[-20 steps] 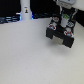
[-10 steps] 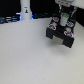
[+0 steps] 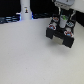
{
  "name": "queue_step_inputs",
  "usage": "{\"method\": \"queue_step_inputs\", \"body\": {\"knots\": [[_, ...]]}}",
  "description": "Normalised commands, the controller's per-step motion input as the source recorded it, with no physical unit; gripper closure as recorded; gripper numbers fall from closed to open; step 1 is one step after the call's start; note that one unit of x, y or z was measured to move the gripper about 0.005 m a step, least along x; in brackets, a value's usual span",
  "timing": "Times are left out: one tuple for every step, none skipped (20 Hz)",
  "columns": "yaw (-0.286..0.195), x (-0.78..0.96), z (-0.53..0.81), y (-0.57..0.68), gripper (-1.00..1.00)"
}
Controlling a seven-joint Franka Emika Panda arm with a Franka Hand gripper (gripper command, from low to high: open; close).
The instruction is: Open the kcup holder, insert the kcup into the holder, and close the kcup holder
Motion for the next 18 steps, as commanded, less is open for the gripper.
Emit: {"method": "queue_step_inputs", "body": {"knots": [[-0.001, -0.09, 0.02, -0.07, 1.0], [0.0, -0.16, 0.02, -0.08, 1.0], [-0.013, -0.26, 0.04, -0.05, 1.0], [-0.006, -0.17, 0.04, -0.02, 1.0], [0.0, -0.07, -0.02, -0.02, 1.0], [0.001, -0.07, -0.02, -0.02, 1.0], [-0.004, 0.0, 0.01, 0.0, 1.0], [-0.001, -0.02, 0.07, -0.01, 1.0], [-0.009, -0.11, 0.18, -0.05, 1.0], [-0.006, -0.14, 0.25, -0.1, 1.0], [-0.006, -0.12, 0.28, -0.15, 1.0], [-0.009, -0.11, 0.3, -0.22, 1.0], [-0.006, -0.1, 0.29, -0.28, 1.0], [-0.01, -0.07, 0.24, -0.27, 1.0], [-0.007, -0.02, 0.15, -0.25, 1.0], [0.0, 0.0, 0.0, -0.1, 1.0], [-0.002, -0.13, 0.01, -0.04, 1.0], [-0.003, -0.22, 0.08, -0.12, 1.0]]}}
